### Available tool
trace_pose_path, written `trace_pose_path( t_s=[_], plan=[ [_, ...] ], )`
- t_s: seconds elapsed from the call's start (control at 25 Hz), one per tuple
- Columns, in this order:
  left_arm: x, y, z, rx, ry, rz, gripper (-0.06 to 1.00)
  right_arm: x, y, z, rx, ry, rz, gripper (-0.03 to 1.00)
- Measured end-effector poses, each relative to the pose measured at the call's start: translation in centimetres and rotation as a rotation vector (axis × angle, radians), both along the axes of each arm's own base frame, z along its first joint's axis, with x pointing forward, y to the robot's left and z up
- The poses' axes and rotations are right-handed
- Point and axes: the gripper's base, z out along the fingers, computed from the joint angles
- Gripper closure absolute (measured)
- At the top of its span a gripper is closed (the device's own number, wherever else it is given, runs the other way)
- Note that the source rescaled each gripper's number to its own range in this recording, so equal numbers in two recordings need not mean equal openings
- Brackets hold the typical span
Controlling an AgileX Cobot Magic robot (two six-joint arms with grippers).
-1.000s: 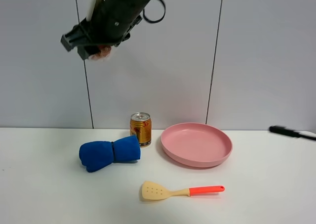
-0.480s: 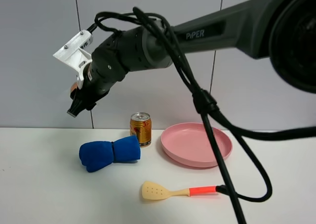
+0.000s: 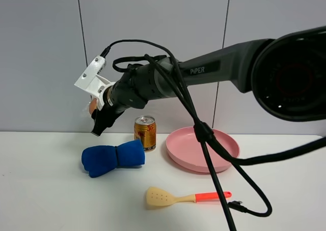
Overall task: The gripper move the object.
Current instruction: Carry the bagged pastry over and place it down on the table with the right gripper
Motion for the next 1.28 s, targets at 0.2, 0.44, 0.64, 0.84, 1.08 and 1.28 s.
trace_pose_path(
  t_s=[0.2,0.44,0.64,0.84,1.08,1.28],
  plan=[
    [0.0,0.0,0.0,0.0,0.0,0.0,-0.06,0.1,0.3,-1.5,-0.045,-0.051,0.06,0.97],
    [0.0,0.0,0.0,0.0,0.0,0.0,-0.06,0.4,0.2,-3.5,-0.112,-0.071,0.086,0.97],
    [0.0,0.0,0.0,0.0,0.0,0.0,-0.06,0.5,0.1,-4.7,-0.152,-0.071,0.09,0.97],
    [0.0,0.0,0.0,0.0,0.0,0.0,-0.06,0.9,-0.5,-4.9,-0.176,-0.067,0.064,0.97],
    [0.0,0.0,0.0,0.0,0.0,0.0,-0.06,1.4,-1.1,-5.0,-0.19,-0.061,0.04,0.97],
    [0.0,0.0,0.0,0.0,0.0,0.0,-0.06,1.3,-0.9,-4.9,-0.17,-0.067,0.059,0.97]
  ],
)
